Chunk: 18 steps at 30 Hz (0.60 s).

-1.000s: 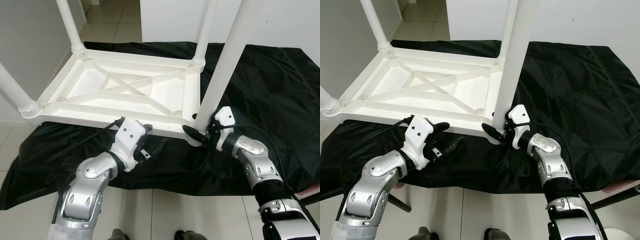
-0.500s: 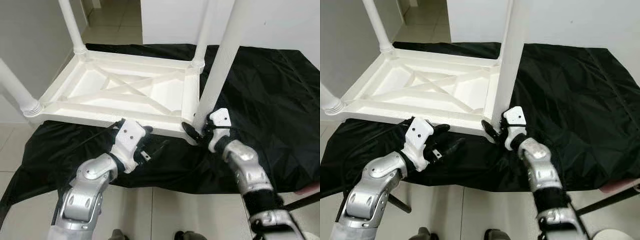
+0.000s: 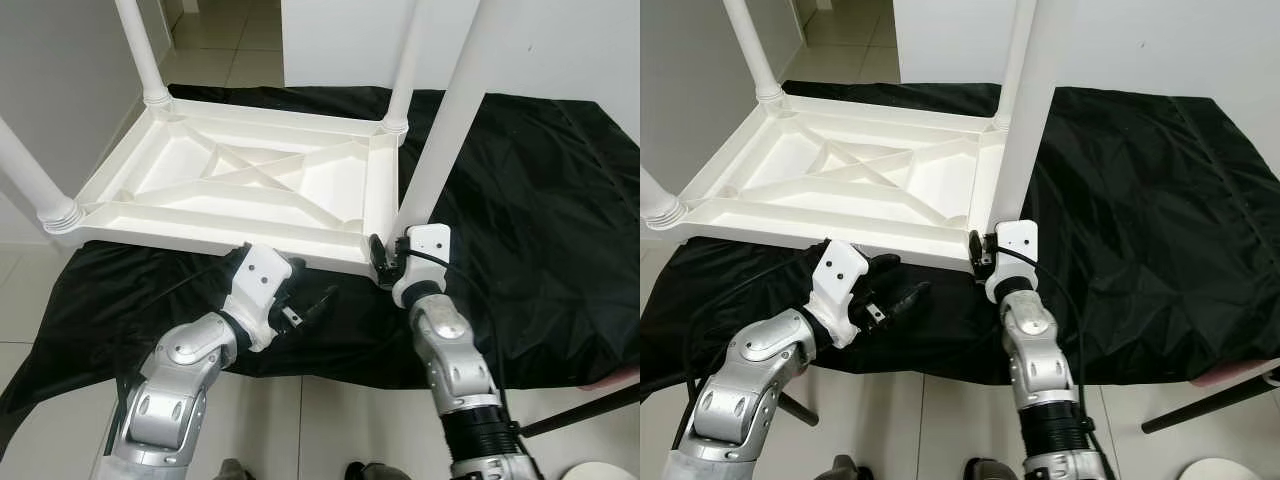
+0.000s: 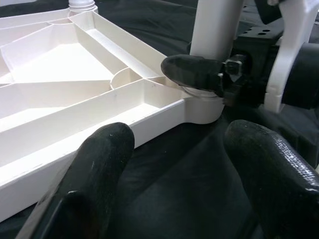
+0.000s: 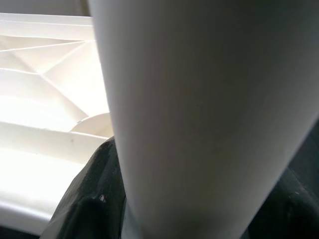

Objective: Building children table

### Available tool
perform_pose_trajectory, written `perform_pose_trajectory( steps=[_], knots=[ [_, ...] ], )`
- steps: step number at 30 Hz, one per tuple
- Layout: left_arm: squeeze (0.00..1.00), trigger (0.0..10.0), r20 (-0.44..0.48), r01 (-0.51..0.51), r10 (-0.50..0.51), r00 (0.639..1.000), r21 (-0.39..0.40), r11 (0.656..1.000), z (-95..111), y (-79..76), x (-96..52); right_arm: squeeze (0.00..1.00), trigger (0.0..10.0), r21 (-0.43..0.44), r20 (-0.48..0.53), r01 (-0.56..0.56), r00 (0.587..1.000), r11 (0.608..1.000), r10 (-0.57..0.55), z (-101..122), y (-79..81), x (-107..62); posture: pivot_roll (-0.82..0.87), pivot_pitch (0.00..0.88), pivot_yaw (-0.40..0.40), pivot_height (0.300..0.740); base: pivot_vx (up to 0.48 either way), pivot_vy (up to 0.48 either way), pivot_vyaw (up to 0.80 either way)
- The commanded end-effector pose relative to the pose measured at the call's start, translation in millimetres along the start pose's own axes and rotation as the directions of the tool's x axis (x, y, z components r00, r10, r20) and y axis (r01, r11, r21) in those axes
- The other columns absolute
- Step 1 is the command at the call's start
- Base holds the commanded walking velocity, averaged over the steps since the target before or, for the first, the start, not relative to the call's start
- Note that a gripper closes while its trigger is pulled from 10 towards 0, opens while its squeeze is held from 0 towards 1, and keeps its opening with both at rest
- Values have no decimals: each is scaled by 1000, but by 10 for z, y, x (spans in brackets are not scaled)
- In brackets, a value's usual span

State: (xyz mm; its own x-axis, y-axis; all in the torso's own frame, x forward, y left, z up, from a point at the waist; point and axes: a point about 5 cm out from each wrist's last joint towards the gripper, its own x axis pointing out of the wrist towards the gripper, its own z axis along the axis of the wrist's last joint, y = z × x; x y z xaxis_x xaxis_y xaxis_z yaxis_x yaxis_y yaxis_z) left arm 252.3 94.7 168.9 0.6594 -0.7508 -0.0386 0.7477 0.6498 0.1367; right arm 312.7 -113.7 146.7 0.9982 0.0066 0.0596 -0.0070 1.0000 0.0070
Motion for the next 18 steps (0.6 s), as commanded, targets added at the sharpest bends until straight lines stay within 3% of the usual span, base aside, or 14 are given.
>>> perform_pose_trajectory(
  steps=[1,6,7,18],
  knots=[
    [0,10000,-7,-75,75,997,-4,997,-23,14,-7,0,10000,-9,-56,38,998,999,-38,-94,-26,-45,-16,99,1,740,0,0,0],
    [0,10000,-8,-72,72,997,-4,997,-26,9,-10,0,10000,-25,-39,15,999,1000,-16,-70,-52,-52,-15,97,2,740,0,0,0],
    [0,10000,-9,-71,71,997,-2,997,-26,9,-11,1000,10000,0,-37,-31,999,1000,31,-74,-42,-57,-14,94,1,740,0,0,0],
    [0,10000,-4,-63,63,998,-9,998,-27,-33,6,1000,10000,16,40,-149,988,989,148,86,-78,-89,-20,93,-12,740,0,0,0]
  ],
)
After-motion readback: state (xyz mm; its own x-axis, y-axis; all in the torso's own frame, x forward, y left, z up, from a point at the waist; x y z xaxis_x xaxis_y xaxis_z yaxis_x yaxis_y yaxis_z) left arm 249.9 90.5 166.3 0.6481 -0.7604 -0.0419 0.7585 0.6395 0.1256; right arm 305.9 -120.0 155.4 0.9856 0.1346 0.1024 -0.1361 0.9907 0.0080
